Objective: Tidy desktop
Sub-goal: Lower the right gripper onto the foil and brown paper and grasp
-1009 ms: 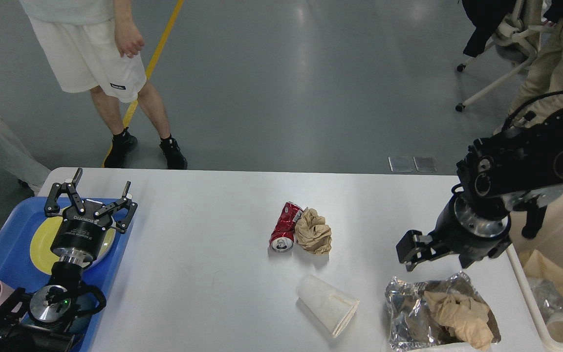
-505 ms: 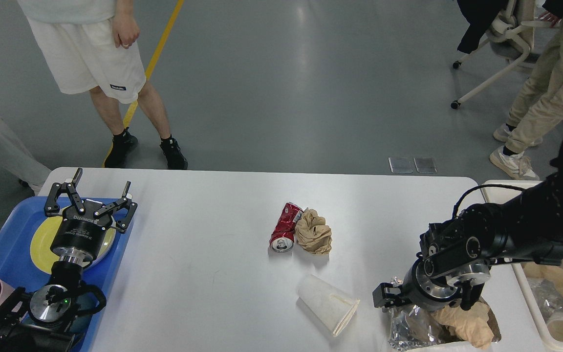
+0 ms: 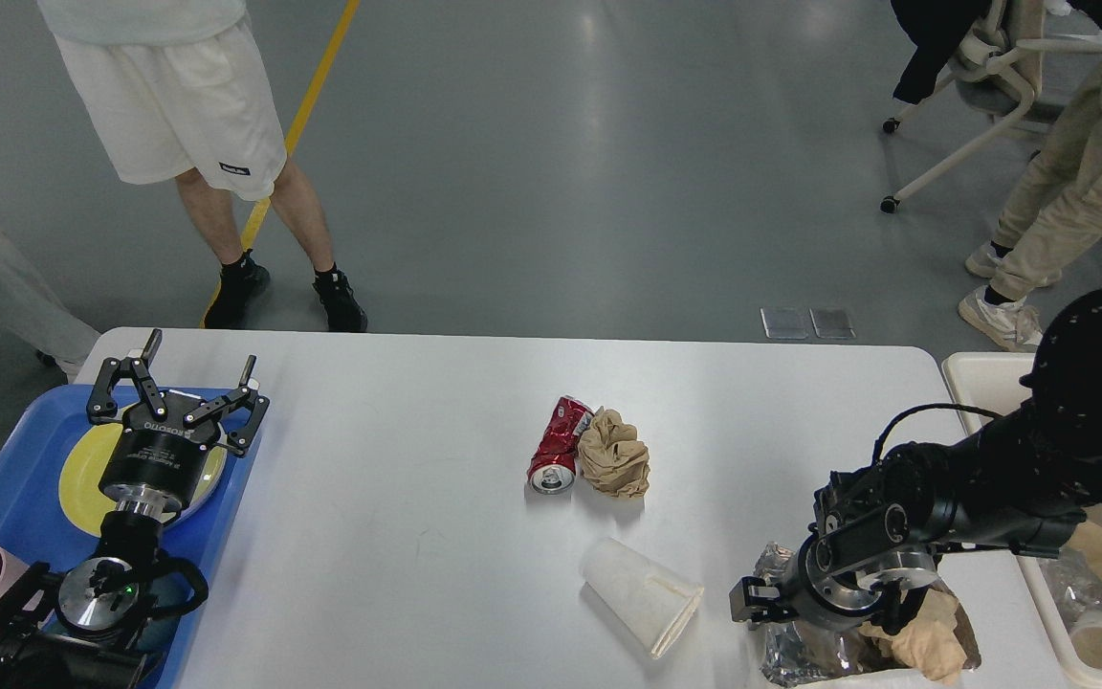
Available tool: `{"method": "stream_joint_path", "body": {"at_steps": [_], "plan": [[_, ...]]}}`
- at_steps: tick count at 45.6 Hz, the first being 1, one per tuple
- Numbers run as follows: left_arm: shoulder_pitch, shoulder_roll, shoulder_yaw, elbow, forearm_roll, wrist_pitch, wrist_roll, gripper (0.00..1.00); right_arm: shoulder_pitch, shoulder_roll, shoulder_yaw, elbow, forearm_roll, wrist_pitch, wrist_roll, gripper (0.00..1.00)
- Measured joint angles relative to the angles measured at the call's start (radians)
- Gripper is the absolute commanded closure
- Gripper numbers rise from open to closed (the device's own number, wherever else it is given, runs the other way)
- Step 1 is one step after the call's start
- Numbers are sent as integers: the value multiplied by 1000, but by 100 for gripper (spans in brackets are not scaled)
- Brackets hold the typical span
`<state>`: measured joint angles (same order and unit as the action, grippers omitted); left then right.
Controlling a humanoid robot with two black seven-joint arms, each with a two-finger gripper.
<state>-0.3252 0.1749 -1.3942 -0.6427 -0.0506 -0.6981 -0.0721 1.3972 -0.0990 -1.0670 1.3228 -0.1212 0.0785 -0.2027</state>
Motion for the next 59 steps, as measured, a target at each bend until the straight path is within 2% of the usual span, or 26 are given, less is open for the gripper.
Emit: {"method": "stream_joint_path", "body": {"at_steps": [3, 4, 8, 14, 15, 20, 21, 28, 31, 59], "plan": [[0, 0, 0, 0, 0, 0, 0, 4, -18, 7, 0, -21, 0, 0, 0, 18], [0, 0, 0, 0, 0, 0, 0, 3, -21, 10, 0, -25, 0, 0, 0, 23], [0, 0, 0, 0, 0, 0, 0, 3, -27, 17, 1, -33, 0, 0, 0, 32], [0, 0, 0, 0, 0, 0, 0, 3, -32, 18, 1, -38, 0, 0, 0, 55], [0, 0, 0, 0, 0, 0, 0, 3, -33, 18, 1, -39, 0, 0, 0, 66], [0, 0, 0, 0, 0, 0, 0, 3, -42, 20, 1, -40, 1, 0, 0, 86], [0, 0, 0, 0, 0, 0, 0, 3, -43, 21, 1, -40, 1, 0, 0, 87], [0, 0, 0, 0, 0, 0, 0, 4, -55, 32, 1, -41, 2, -10, 0, 88], [0, 0, 0, 0, 0, 0, 0, 4, -56, 36, 1, -42, 3, -19, 0, 100], [0, 0, 0, 0, 0, 0, 0, 4, -35, 36, 4, -29, 13, -10, -3, 100]]}}
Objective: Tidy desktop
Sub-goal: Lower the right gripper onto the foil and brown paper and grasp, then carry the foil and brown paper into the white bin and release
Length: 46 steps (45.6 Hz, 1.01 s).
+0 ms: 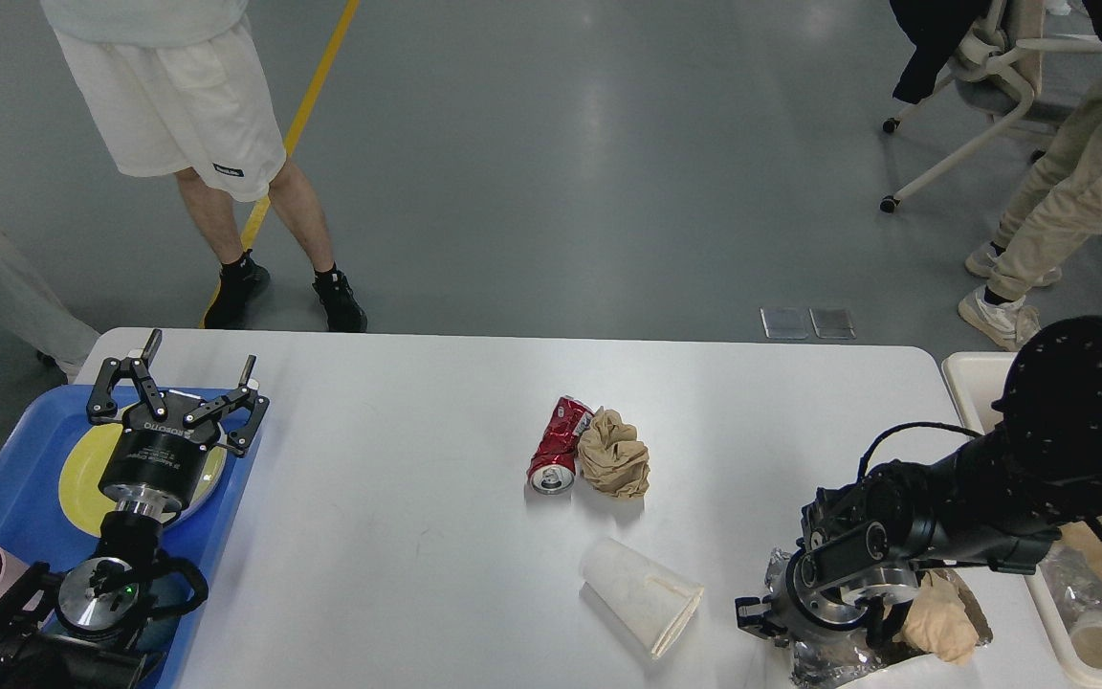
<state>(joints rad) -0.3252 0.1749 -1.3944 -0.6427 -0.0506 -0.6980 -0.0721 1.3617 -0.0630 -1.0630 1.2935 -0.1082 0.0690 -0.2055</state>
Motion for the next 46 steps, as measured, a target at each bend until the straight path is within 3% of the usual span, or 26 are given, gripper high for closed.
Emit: {"method": "stream_joint_path", "body": {"at_steps": [11, 26, 36, 46], "plan": [[0, 0, 0, 0, 0, 0, 0, 3, 128, -65, -1, 95, 9, 65, 0, 100], [0, 0, 0, 0, 0, 0, 0, 3, 612, -181, -112, 354, 112, 236, 0, 100], [0, 0, 0, 0, 0, 0, 0, 3, 917, -190, -243, 385, 165, 466, 3, 100], [0, 0, 0, 0, 0, 0, 0, 3, 986, -213, -278, 392, 166, 508, 5, 100]]}}
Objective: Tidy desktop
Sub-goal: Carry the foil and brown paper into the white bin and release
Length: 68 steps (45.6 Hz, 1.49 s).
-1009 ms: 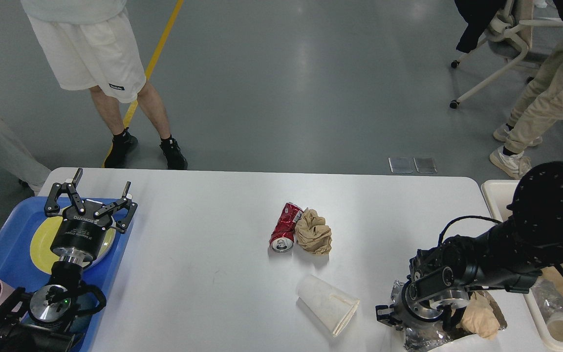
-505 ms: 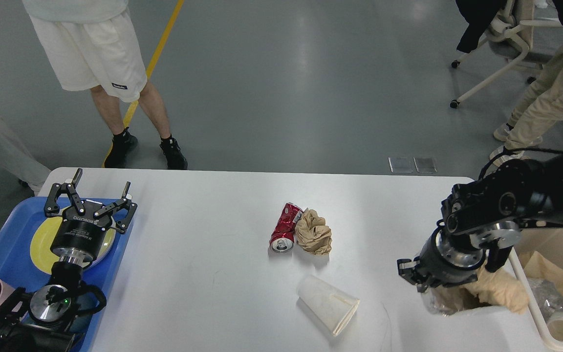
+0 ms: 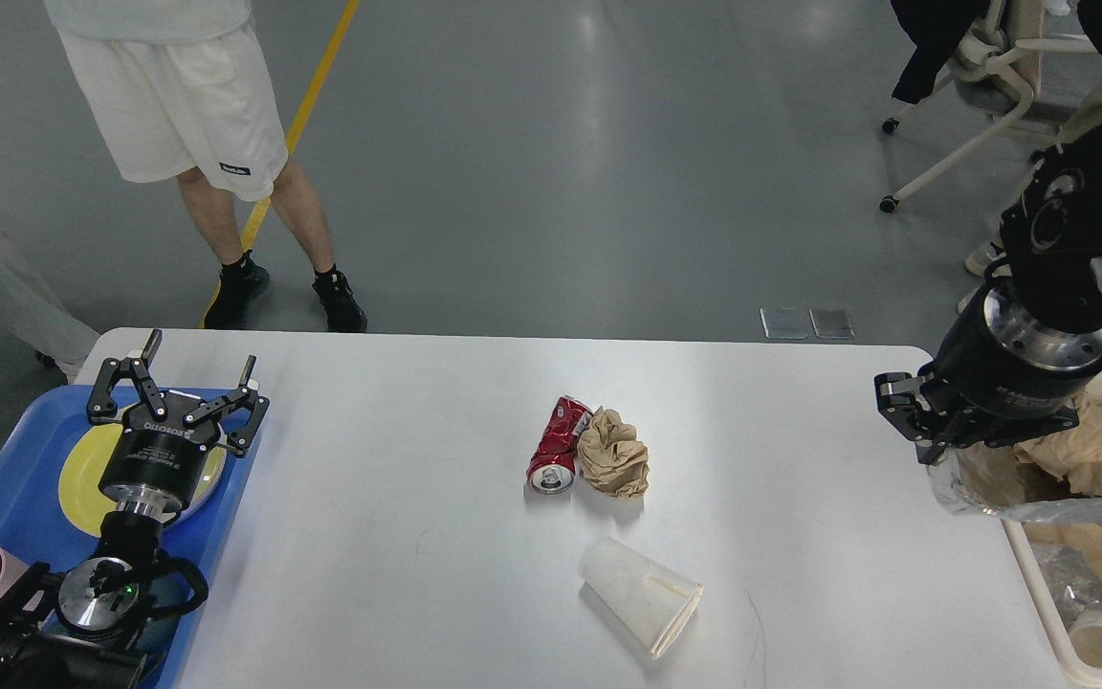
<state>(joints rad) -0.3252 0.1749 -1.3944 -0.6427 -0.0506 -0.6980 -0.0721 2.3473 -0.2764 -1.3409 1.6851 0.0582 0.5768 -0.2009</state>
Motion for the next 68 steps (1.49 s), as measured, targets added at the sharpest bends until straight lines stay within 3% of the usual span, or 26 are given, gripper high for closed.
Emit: {"method": "stream_joint_path", "body": {"at_steps": [6, 13, 24, 25, 34, 41, 51, 60, 68], "plan": [[0, 0, 0, 0, 0, 0, 0, 3, -22, -23, -20, -9, -11, -6, 3, 100], [0, 0, 0, 0, 0, 0, 0, 4, -179, -112, -79, -141, -94, -9, 7, 100], [0, 0, 1, 0, 0, 0, 0, 4, -543, -283, -47, -532, -194, -18, 8, 100], [0, 0, 1, 0, 0, 0, 0, 3, -625, -318, -18, -618, -196, -34, 7, 100], [0, 0, 1, 0, 0, 0, 0, 3, -979, -372, 156, -910, -198, -197, 8, 100], [0, 0, 1, 0, 0, 0, 0, 3, -1257, -335, 327, -1147, -199, -276, 8, 100], [0, 0, 1, 0, 0, 0, 0, 3, -1519, -176, 429, -1451, -199, -328, 9, 100], [0, 0, 0, 0, 0, 0, 0, 3, -1635, -66, 425, -1553, -202, -419, 7, 100], [0, 0, 0, 0, 0, 0, 0, 3, -1680, -40, 423, -1600, -202, -433, 5, 100]]}}
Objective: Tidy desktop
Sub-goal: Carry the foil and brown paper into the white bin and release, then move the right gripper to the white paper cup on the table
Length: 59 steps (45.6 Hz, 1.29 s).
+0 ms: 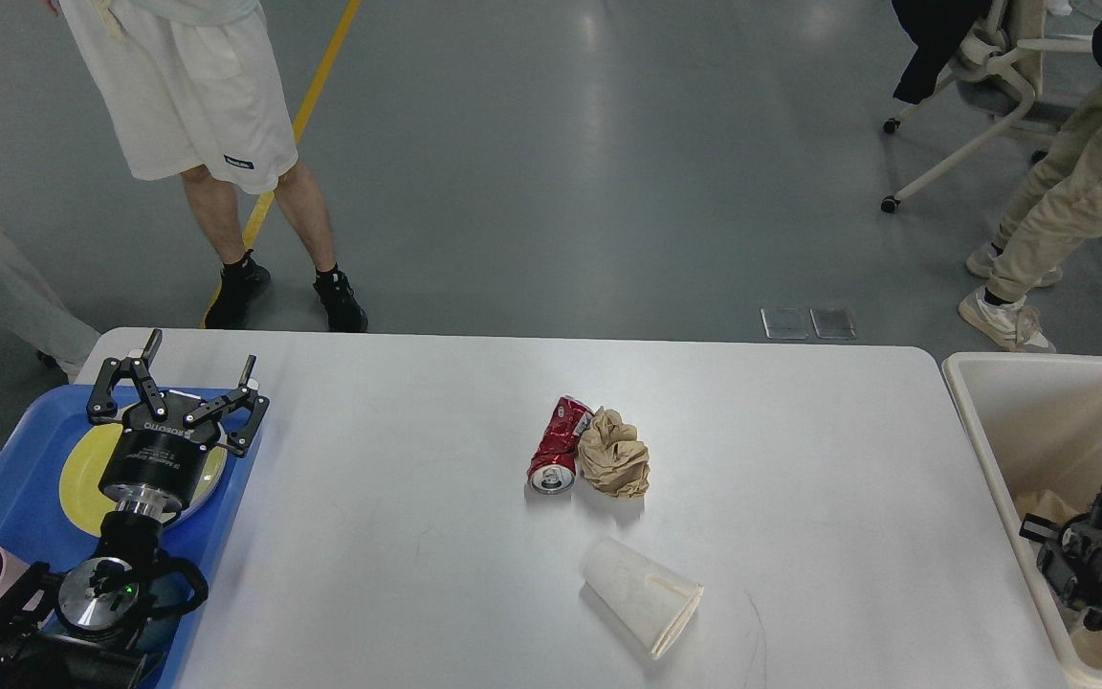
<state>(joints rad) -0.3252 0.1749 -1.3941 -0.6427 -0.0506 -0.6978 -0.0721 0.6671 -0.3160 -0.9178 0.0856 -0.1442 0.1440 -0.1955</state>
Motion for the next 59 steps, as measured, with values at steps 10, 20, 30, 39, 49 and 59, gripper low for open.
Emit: {"method": "stream_joint_path", "body": {"at_steps": [10, 20, 30, 39, 49, 59], "plan": [[0, 0, 0, 0, 0, 0, 0, 4, -7, 0, -1, -4, 0, -65, 1, 0], [0, 0, 0, 0, 0, 0, 0, 4, -29, 22, 2, 2, 1, -166, 2, 0], [0, 0, 0, 0, 0, 0, 0, 3, -28, 19, 1, 7, 2, -170, 2, 0], [0, 0, 0, 0, 0, 0, 0, 3, -7, 7, 0, 25, 1, -161, 2, 0], [0, 0, 0, 0, 0, 0, 0, 3, 241, -151, -13, 322, -67, -39, -6, 0], [0, 0, 0, 0, 0, 0, 0, 4, 682, -252, -185, 746, -224, 81, -13, 0]]}}
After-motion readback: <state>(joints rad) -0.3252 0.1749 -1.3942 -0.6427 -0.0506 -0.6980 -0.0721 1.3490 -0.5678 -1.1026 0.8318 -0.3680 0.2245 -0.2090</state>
